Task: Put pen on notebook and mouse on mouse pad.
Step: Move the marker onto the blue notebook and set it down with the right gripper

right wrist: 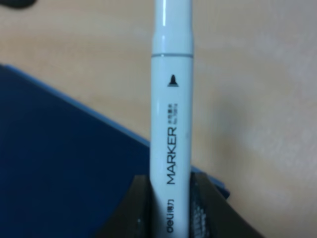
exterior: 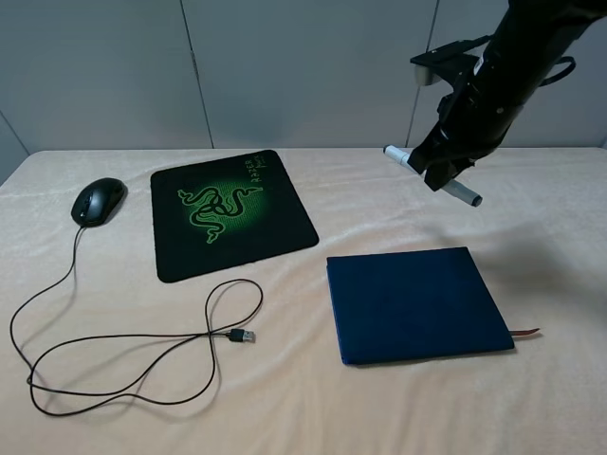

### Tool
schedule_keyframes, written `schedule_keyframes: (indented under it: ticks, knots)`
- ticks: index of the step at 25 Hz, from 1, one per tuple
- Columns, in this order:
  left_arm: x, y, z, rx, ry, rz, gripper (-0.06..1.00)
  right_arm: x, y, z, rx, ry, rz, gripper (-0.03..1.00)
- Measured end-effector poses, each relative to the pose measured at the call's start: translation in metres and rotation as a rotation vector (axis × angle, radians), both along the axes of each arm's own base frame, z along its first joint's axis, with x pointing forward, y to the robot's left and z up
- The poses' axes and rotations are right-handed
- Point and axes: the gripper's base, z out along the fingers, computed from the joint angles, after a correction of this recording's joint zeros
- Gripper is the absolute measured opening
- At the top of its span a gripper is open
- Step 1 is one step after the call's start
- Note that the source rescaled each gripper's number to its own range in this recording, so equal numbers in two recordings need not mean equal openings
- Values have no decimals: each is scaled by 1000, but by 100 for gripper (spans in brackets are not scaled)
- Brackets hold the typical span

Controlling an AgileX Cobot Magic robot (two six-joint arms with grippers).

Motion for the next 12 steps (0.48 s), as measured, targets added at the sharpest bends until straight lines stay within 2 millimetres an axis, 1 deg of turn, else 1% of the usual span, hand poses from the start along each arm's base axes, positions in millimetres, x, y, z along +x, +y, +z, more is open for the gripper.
schedule_keyframes:
  ticks: [2, 4, 7, 10, 12]
  knots:
    - [0, 0, 0, 0, 0, 0, 96, -16, 1, -7, -5, 3, 23, 1]
    - [0, 0, 0, 0, 0, 0, 96, -30, 7, -16, -14, 15, 62, 1]
    - [0, 0, 0, 0, 0, 0, 96, -49, 16, -36, -34, 58, 119, 1]
    - [0, 0, 0, 0, 0, 0, 96, -62, 22, -52, -43, 72, 152, 1]
    - [0, 0, 0, 0, 0, 0, 96, -68, 20, -62, -45, 72, 156, 1]
